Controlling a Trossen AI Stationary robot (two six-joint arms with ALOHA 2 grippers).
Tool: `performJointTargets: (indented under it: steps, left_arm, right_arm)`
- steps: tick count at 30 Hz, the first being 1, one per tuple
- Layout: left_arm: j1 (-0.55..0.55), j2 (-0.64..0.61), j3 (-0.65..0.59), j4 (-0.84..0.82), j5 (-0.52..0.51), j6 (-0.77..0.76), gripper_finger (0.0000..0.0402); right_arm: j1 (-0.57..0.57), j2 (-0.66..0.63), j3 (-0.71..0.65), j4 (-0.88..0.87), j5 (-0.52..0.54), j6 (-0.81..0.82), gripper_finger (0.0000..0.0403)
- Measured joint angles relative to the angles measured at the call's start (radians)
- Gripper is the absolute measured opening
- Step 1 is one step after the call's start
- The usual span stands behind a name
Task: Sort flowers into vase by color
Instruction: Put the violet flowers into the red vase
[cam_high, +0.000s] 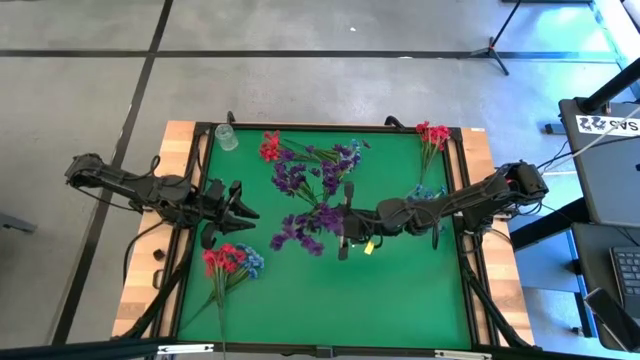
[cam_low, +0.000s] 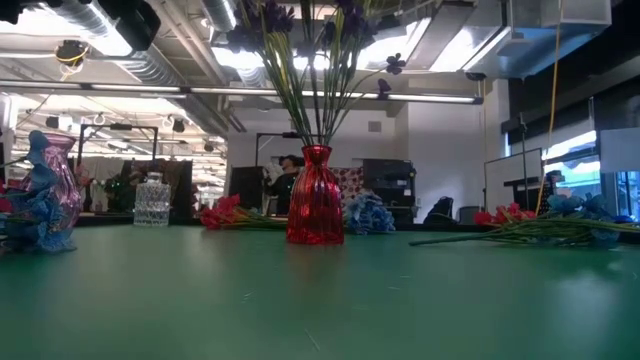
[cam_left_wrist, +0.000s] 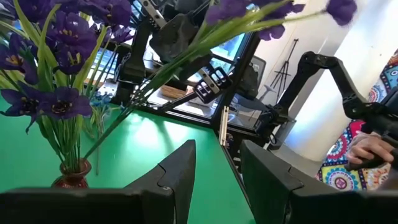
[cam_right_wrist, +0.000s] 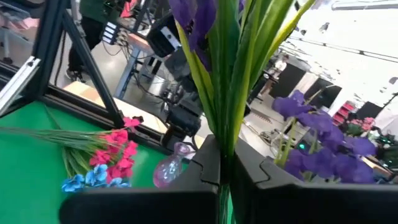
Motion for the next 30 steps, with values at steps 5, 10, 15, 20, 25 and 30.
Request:
performJointTargets:
  steps: [5, 10, 15, 20, 25, 30]
  left_arm:
    - [0.0, 0.0, 0.0, 0.0, 0.0, 0.001, 0.0124]
    - [0.0, 0.0, 0.0, -0.005, -0.001, 0.003, 0.0124]
    - [0.0, 0.0, -0.001, -0.01, -0.008, 0.003, 0.0124]
    - [0.0, 0.0, -0.001, -0.009, -0.008, 0.002, 0.0124]
    - [0.0, 0.0, -0.001, -0.01, -0.008, 0.002, 0.0124]
    - [0.0, 0.0, -0.001, -0.012, -0.008, 0.002, 0.0124]
  right_arm:
    - [-0.01, 0.0, -0.028, 0.02, 0.003, 0.001, 0.0007]
    - [-0.034, 0.015, -0.039, 0.035, 0.003, 0.043, 0.0007]
    - [-0.048, 0.045, -0.04, 0.045, 0.001, 0.076, 0.0007]
    - [-0.046, 0.063, -0.04, 0.048, 0.022, 0.077, 0.0007]
    - [-0.045, 0.057, -0.04, 0.072, 0.055, 0.081, 0.001]
    - [-0.045, 0.026, -0.041, 0.102, 0.097, 0.085, 0.0006]
